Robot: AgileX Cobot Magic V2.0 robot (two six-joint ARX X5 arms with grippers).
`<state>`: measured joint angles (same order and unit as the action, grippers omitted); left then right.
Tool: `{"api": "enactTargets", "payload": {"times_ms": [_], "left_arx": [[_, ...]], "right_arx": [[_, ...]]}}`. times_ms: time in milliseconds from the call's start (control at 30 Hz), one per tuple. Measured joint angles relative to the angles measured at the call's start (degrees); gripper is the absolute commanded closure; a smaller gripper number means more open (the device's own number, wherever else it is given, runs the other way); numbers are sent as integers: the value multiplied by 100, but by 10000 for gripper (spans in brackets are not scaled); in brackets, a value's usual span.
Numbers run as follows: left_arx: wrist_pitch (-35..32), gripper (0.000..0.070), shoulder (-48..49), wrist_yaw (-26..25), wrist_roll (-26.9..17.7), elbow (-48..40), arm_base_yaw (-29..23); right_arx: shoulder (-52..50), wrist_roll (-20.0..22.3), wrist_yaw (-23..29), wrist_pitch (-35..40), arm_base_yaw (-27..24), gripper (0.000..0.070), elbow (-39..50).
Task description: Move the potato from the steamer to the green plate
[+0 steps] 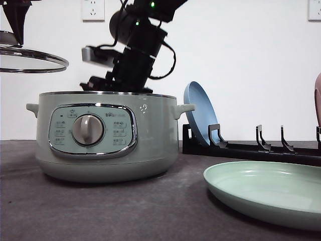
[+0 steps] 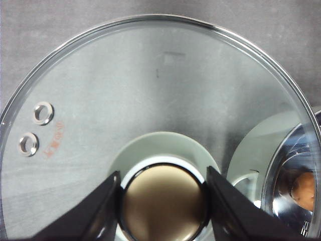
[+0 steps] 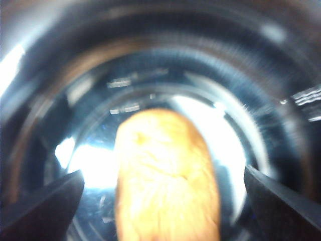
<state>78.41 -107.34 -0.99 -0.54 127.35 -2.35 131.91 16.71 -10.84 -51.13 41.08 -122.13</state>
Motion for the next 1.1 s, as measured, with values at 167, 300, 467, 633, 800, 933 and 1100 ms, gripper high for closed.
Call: {"api": "enactTargets", "payload": {"times_ms": [167,300,467,633,800,933,1100], "left_arx": [[0,700,1,0,0,0,0],[0,700,1,0,0,0,0],[-2,700,1,0,0,0,0],[-33,700,1,0,0,0,0],[-36,700,0,0,0,0,0],[-42,700,1,0,0,0,0],[-52,700,1,0,0,0,0]], "right_arx": [[38,-2,1,18,-2,183,0],[40,-22,1,19,-19,317,0],[40,-86,-2,19,-33,423,0],[40,-182,-106,41,-33,439,0],[33,-209,-105,-268,-41,439,-148],[-120,-223,-101,-629,-55,439,-468],[-799,-317,-104,-1216,-59,439,-840]]}}
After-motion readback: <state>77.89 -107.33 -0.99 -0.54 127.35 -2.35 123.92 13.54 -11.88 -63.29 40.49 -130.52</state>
